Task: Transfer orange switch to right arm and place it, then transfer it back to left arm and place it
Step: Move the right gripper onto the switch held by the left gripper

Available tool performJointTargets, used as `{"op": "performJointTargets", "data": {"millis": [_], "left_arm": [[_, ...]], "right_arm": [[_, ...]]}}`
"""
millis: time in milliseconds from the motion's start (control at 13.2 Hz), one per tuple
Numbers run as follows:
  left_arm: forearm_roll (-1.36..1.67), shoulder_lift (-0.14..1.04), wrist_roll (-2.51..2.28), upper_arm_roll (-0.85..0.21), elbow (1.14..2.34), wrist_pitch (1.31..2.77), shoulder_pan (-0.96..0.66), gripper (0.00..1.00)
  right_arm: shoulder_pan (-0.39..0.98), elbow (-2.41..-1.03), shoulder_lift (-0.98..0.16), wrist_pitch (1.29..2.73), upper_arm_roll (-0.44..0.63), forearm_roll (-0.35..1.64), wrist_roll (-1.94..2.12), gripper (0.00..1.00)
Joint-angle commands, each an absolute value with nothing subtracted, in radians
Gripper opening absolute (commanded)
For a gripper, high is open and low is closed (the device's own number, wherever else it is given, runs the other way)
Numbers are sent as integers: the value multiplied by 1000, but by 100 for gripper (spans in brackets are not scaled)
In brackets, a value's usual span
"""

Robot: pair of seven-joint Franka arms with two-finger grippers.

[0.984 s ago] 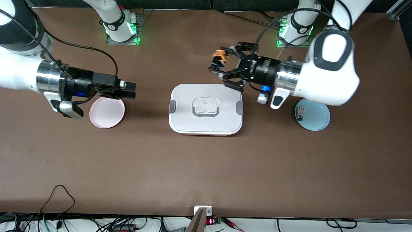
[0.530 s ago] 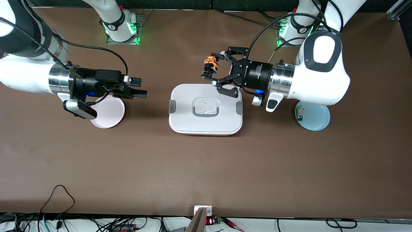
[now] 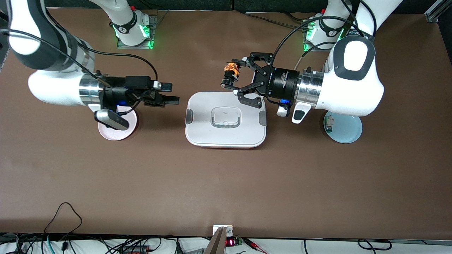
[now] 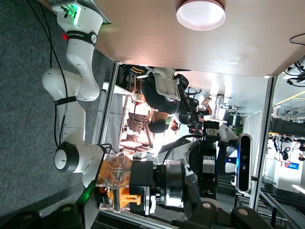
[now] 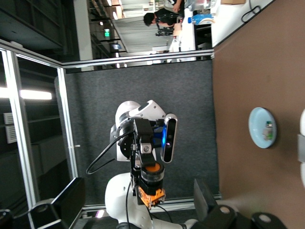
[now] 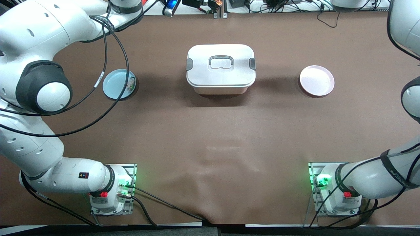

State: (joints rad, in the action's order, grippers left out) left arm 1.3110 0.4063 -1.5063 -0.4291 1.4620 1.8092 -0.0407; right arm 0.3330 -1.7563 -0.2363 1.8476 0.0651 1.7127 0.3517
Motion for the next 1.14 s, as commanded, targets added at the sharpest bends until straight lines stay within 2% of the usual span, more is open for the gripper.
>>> {"op": "performJointTargets", "data": {"millis": [0,227,379,530,681,1060], "left_arm": [[1332,419,-1523,-428,1436,1810,-46,24],[1333,419,-1525,-428,1436,1810,-44,24],[1333,419,-1535,-428,1434,1809,-40,23],[1330,420,-1558,-425,1433,1810,-40,13],[1328,420,-1559,-423,1433,1810,-40,7],[1328,420,-1559,-423,1433,1810,-40,7]], "right_arm": [[382,-1763,-264,1891,69,1802,455,100],[487,-1759,-249,2064,66,1828,462,100],[515,-1759,-247,2114,38,1896,463,100],[531,-1761,-244,2131,38,1898,463,100],[534,-1763,-242,2131,29,1898,463,100],[537,-1781,-235,2123,26,1896,466,100]]}}
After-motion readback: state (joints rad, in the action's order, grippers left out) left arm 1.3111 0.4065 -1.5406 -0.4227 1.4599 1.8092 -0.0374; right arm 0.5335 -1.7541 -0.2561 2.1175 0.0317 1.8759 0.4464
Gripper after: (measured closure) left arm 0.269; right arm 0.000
